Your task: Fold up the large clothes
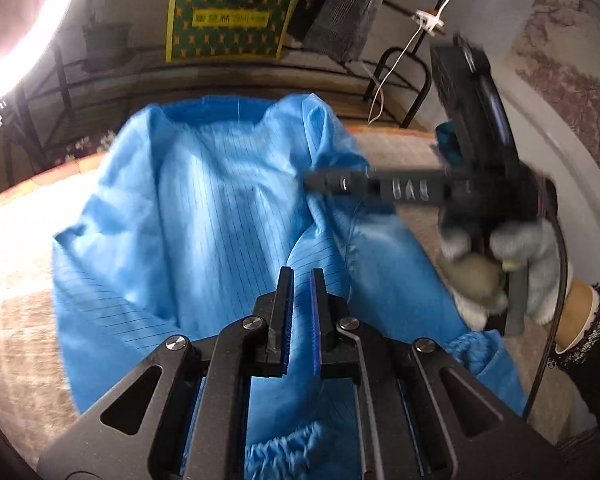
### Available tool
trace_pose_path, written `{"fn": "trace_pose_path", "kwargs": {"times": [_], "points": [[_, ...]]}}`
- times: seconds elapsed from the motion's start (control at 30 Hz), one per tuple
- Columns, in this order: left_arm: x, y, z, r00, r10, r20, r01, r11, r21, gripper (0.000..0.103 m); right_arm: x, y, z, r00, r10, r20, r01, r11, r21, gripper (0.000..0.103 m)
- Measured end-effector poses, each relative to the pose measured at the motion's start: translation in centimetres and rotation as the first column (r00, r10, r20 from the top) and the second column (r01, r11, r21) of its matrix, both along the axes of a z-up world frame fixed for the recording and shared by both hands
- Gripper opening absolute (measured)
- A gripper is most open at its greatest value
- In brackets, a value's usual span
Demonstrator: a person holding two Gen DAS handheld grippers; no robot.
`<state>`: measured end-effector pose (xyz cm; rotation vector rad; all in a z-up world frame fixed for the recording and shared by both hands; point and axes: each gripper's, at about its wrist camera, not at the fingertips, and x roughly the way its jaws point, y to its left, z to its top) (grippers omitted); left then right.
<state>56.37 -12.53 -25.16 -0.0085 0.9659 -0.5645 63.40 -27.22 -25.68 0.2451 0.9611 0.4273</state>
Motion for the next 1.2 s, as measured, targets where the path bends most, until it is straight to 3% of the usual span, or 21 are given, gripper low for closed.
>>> {"fn": "trace_pose_path", "kwargs": {"times": [0.1,0.17,0.27,0.4,0.47,0.53,0.57,0.6,0.67,0.77,0.9,1.0,1.1,1.17,1.2], "points": [[1.3,-0.1,-2.4,0.997,0.037,-0.065,-0.035,0.999,0.031,0.004,1.0,-1.1,0.2,0.999,-0.029,0.012,0.029,1.000,0.007,0.017],[1.3,0.1,-2.5,0.998,0.041,-0.050,-0.041,0.999,0.009,0.004,0.8,-2.7,1.2,0.998,-0.047,0.041,0.045,0.998,0.037,0.019],[1.5,0.9,-1.6,0.998,0.008,-0.063,-0.011,0.999,-0.035,0.004,-0.3,-5.7,2.5,0.992,-0.087,0.089,0.076,0.989,0.126,0.032],[1.8,5.1,1.7,0.999,0.033,0.041,-0.031,0.999,-0.027,0.006,-0.7,-8.0,2.1,0.991,-0.114,0.071,0.104,0.986,0.128,0.037],[3.2,8.5,3.0,0.993,0.100,0.061,-0.098,0.995,-0.032,0.018,-0.4,-8.4,1.3,0.992,-0.117,0.041,0.110,0.985,0.136,0.046],[5.2,11.5,3.4,0.987,0.159,0.031,-0.157,0.985,-0.073,0.048,0.5,-8.3,0.6,0.995,-0.102,0.021,0.097,0.981,0.167,0.058],[6.3,12.9,3.3,0.982,0.187,0.011,-0.185,0.978,-0.098,0.053,0.8,-8.1,0.4,0.995,-0.094,0.015,0.089,0.980,0.177,0.061],[7.4,14.0,3.2,0.977,0.215,-0.008,-0.215,0.970,-0.117,0.053,1.1,-7.8,0.1,0.997,-0.082,0.006,0.079,0.979,0.186,0.066],[9.6,15.3,2.5,0.969,0.242,-0.053,-0.248,0.958,-0.147,0.053,2.0,-7.2,-0.6,0.998,-0.064,-0.023,0.068,0.978,0.197,0.066],[12.1,15.1,1.4,0.971,0.218,-0.098,-0.231,0.960,-0.158,0.053,3.1,-6.7,-1.0,0.996,-0.079,-0.034,0.084,0.975,0.207,0.066],[14.0,12.8,0.2,0.977,0.167,-0.130,-0.187,0.969,-0.160,0.053,4.6,-6.4,-1.2,0.996,-0.080,-0.045,0.088,0.967,0.240,0.065],[14.9,11.0,-0.7,0.980,0.144,-0.138,-0.161,0.980,-0.121,0.053,5.4,-5.8,-1.5,0.996,-0.071,-0.047,0.079,0.971,0.227,0.056],[15.5,9.6,-1.4,0.981,0.141,-0.133,-0.152,0.985,-0.077,0.053,6.4,-5.1,-1.7,0.996,-0.062,-0.061,0.074,0.971,0.226,0.032],[15.6,8.9,-1.5,0.983,0.152,-0.101,-0.157,0.987,-0.044,0.040,6.5,-4.6,-1.8,0.996,-0.066,-0.056,0.075,0.978,0.196,0.022],[15.7,8.5,-1.6,0.986,0.138,-0.097,-0.143,0.989,-0.038,0.012,6.6,-4.3,-1.7,0.997,-0.062,-0.051,0.070,0.982,0.176,0.013]]}}
